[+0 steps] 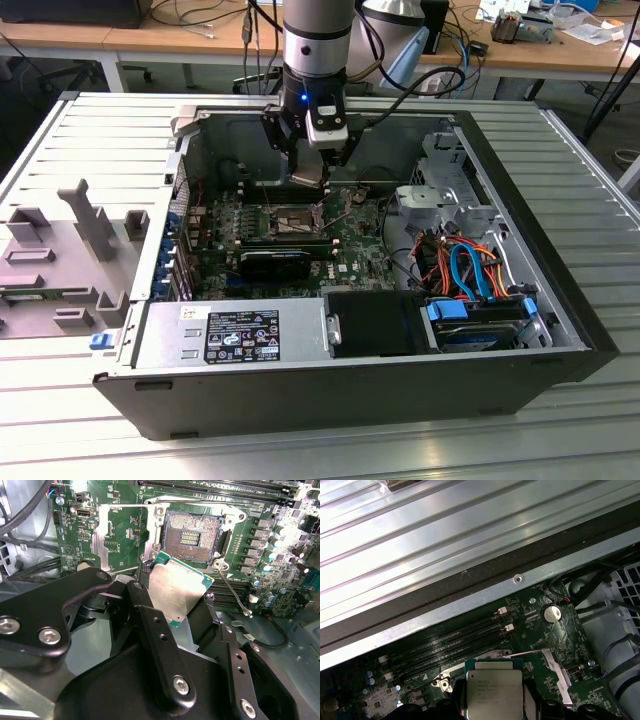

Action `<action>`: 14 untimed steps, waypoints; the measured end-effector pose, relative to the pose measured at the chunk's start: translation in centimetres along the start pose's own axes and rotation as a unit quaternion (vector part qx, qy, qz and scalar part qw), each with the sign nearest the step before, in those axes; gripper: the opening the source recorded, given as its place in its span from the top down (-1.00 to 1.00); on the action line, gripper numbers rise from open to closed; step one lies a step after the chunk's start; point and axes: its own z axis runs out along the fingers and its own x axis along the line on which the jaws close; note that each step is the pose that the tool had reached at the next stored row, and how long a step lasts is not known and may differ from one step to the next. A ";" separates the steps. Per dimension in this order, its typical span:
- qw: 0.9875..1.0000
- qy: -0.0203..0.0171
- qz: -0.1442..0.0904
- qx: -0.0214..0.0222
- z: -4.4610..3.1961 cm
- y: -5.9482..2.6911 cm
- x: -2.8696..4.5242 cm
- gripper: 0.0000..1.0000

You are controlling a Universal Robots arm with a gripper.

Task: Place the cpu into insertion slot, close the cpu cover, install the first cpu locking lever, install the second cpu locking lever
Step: 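Place the cpu into insertion slot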

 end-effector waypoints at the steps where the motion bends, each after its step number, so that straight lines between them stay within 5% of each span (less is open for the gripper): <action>1: 1.000 0.000 0.000 0.000 0.00 0.00 0.00 -0.09; 14: 1.000 -0.001 0.003 0.001 0.00 0.00 0.00 -0.09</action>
